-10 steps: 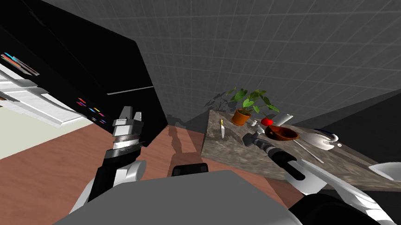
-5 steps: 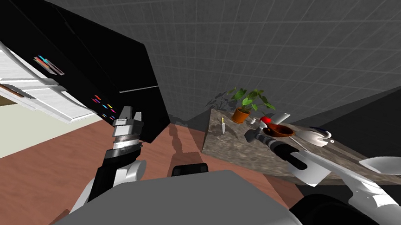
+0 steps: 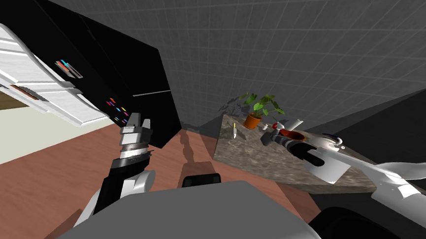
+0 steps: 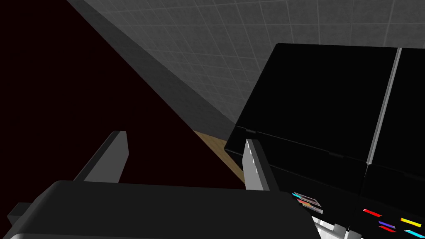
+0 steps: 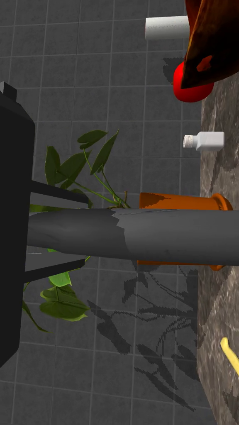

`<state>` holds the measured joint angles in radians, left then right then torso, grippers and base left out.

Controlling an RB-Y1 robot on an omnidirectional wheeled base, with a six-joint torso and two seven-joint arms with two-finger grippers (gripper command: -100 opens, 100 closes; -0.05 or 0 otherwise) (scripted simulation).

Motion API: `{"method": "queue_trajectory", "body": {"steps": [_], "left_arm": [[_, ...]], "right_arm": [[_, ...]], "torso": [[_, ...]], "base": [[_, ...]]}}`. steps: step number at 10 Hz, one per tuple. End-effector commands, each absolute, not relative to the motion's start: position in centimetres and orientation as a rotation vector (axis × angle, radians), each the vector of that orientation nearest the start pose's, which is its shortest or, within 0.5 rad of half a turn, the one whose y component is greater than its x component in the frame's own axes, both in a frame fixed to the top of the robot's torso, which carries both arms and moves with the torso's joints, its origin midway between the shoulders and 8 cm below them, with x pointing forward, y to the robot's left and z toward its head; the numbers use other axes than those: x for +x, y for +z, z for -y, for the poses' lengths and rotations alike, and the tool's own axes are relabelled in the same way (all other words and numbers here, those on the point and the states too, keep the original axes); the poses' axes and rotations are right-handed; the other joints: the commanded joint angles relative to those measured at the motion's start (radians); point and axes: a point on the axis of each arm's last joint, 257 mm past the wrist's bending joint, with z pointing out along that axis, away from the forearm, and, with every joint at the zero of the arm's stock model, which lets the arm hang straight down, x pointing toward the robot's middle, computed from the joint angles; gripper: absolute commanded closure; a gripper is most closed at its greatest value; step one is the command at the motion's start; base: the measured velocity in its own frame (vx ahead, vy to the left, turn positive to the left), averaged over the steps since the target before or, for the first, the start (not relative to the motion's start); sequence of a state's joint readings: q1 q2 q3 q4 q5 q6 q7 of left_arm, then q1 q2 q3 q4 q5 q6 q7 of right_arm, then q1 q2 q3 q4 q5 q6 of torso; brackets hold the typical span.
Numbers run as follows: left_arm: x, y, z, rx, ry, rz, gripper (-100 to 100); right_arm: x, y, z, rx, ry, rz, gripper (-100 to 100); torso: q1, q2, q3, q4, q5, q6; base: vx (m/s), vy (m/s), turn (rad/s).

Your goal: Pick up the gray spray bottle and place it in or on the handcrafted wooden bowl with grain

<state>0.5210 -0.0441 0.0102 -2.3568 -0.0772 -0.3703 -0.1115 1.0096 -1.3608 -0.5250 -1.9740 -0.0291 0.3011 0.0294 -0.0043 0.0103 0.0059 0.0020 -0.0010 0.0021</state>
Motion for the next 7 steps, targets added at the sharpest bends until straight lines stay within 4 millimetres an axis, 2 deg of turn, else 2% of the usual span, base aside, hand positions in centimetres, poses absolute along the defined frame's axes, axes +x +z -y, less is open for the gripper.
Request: {"method": "queue_trajectory", "body": {"steps": [1, 5, 7], "left_arm": [[34.8, 2.7, -28.4, -0.656, -1.110, -0.695, 0], [34.8, 2.7, -28.4, -0.656, -1.110, -0.695, 0], [34.8, 2.7, -28.4, -0.656, -1.109, -0.695, 0]], "right_arm": [[36.4, -11.8, 60.2, 0.371, -0.234, -1.949, 100], [38.7, -9.6, 59.4, 0.377, -0.246, -1.955, 100], [39.6, -8.9, 58.9, 0.376, -0.249, -1.958, 100]], "torso": [[0.000, 0.000, 0.000, 0.000, 0.000, 0.000], [-0.004, -0.005, -0.003, -0.001, -0.002, 0.000], [-0.006, -0.005, -0.003, -0.001, -0.002, -0.001]], "base": [[-0.078, -0.077, 0.012], [-0.057, -0.119, 0.016], [-0.057, -0.157, 0.022]]}}
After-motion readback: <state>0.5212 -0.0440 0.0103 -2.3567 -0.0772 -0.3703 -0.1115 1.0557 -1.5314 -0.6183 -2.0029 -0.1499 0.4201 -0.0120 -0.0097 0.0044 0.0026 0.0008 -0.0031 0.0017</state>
